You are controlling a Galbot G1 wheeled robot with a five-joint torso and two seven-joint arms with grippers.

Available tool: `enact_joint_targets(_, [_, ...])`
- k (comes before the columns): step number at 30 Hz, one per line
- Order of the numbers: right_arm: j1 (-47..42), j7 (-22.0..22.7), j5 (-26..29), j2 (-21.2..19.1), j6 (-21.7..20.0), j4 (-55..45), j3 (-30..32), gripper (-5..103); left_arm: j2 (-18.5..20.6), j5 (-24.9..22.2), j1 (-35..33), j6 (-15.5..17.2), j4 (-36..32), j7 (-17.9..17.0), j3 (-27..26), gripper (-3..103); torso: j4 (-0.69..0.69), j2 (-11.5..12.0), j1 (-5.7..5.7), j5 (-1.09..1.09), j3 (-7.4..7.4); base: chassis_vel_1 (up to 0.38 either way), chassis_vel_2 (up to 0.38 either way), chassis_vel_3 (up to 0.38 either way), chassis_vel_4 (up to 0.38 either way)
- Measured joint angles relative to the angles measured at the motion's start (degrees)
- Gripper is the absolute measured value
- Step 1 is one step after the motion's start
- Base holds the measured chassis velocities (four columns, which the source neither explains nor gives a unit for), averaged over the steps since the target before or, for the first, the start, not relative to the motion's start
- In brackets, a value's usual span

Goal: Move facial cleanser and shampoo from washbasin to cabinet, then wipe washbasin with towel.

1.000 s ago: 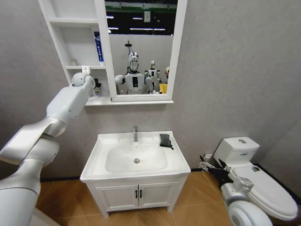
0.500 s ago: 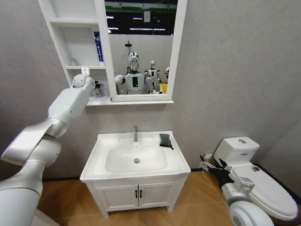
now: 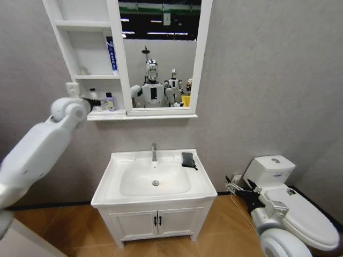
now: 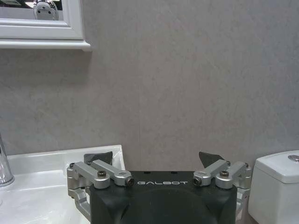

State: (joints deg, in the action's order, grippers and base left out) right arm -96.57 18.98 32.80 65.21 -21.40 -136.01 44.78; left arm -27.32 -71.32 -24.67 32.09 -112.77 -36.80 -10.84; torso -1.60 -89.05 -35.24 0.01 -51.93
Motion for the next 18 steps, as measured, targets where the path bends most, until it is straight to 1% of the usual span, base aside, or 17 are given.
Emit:
enact_joint_targets(1, [0.0,0.0,0.0,0.0,0.0,0.0,0.0,100,0.0,0.0,0.0,0.0,0.0,0.0,0.0,100,0.0,0.0,0.0,0.0,0.0,0.0,0.0,0.0,0.0])
enact_joint_targets(2, [-1.01,0.85,0.01,0.38,-0.16,-1.11,0.64,100,1.39,1.81,-9.26,-2.84,-5.06,-0.65,-5.34,100,0.0,0.0,0.0,-0.01,0.01,0.0,0.0,0.0,0.0])
enact_joint_targets(3, [-2.86,2.15,0.1,2.14,-0.44,-3.09,1.83,100,1.12,3.16,-17.18,-4.08,-8.79,-1.59,-8.86,100,0.01,0.0,0.0,0.01,0.0,0.0,0.0,0.0,0.0])
enact_joint_targets(4, [-2.86,2.15,0.1,2.14,-0.44,-3.09,1.83,100,1.12,3.16,-17.18,-4.08,-8.79,-1.59,-8.86,100,0.01,0.0,0.0,0.01,0.0,0.0,0.0,0.0,0.0])
enact_joint_targets(5, [-3.89,3.44,0.98,3.41,-1.22,-5.37,2.39,100,-0.86,4.45,-24.63,-4.61,-12.27,-2.08,-13.01,100,-0.18,-0.01,0.0,0.0,0.0,0.0,0.0,0.0,0.0])
enact_joint_targets(6, [-3.89,3.44,0.98,3.41,-1.22,-5.37,2.39,100,-0.86,4.45,-24.63,-4.61,-12.27,-2.08,-13.01,100,-0.18,-0.01,0.0,0.0,0.0,0.0,0.0,0.0,0.0])
enact_joint_targets(7, [-3.86,4.48,1.84,3.1,-2.22,-7.02,2.26,100,-4.37,7.69,-35.19,-4.96,-17.04,-0.72,-20.1,100,-0.17,0.0,-0.02,-0.06,-0.01,-0.059,-0.031,-0.044,-0.062])
enact_joint_targets(8, [-3.89,4.56,2.05,2.6,-2.72,-7.28,2.05,100,-7.93,11.3,-42.74,-5.14,-19.91,2.27,-26.34,100,-0.17,0.0,-0.03,0.01,-0.01,-0.023,-0.008,-0.044,-0.062])
enact_joint_targets(9, [-3.89,4.56,2.05,2.6,-2.72,-7.28,2.05,100,-7.93,11.3,-42.74,-5.14,-19.91,2.27,-26.34,100,-0.17,0.0,-0.03,0.01,-0.01,-0.023,-0.008,-0.044,-0.062])
enact_joint_targets(10, [-4.11,4.47,1.97,1.84,-2.95,-7.47,1.92,100,-12.77,16.4,-50.9,-5.93,-22.23,6.28,-32.7,100,-0.1,0.0,-0.03,0.05,-0.01,0.0,0.0,0.0,0.0])
enact_joint_targets(11, [-4.42,4.27,1.76,1.34,-2.98,-7.51,1.87,100,-16.84,20.69,-56.98,-7.11,-23.52,9.64,-36.33,100,-0.04,0.0,-0.02,-0.02,-0.01,0.0,0.0,0.0,0.0])
enact_joint_targets(12, [-4.42,4.27,1.76,1.34,-2.98,-7.51,1.87,100,-16.84,20.69,-56.98,-7.11,-23.52,9.64,-36.33,100,-0.04,0.0,-0.02,-0.02,-0.01,0.0,0.0,0.0,0.0])
enact_joint_targets(13, [-4.78,4.06,1.49,0.54,-2.94,-7.55,1.9,100,-24.88,28.4,-67.16,-10.28,-25.46,15.86,-42.2,100,-0.04,0.0,-0.03,-0.03,0.0,0.0,0.0,0.0,0.0])
enact_joint_targets(14, [-4.89,4.01,1.35,-0.17,-2.85,-7.54,1.92,100,-30.03,32.66,-72.94,-12.06,-26.42,20.22,-45.56,100,0.01,0.0,-0.01,-0.02,-0.01,0.0,0.0,0.0,0.0])
enact_joint_targets(15, [-4.87,3.95,1.13,-0.89,-2.66,-7.54,1.9,100,-34.35,35.79,-77.82,-14.1,-27.32,24.03,-48.24,100,-0.01,0.0,-0.01,0.02,0.0,0.0,0.0,0.0,0.0])
enact_joint_targets(16, [-4.87,3.95,1.13,-0.89,-2.66,-7.54,1.9,100,-34.35,35.79,-77.82,-14.1,-27.32,24.03,-48.24,100,-0.01,0.0,-0.01,0.02,0.0,0.0,0.0,0.0,0.0])
enact_joint_targets(18, [-4.79,3.87,1.03,-1.31,-2.55,-7.54,1.86,100,-36.72,37.26,-80.29,-15.32,-27.79,25.82,-49.52,100,-0.01,0.0,-0.01,0.02,0.0,0.0,0.0,0.0,0.0])
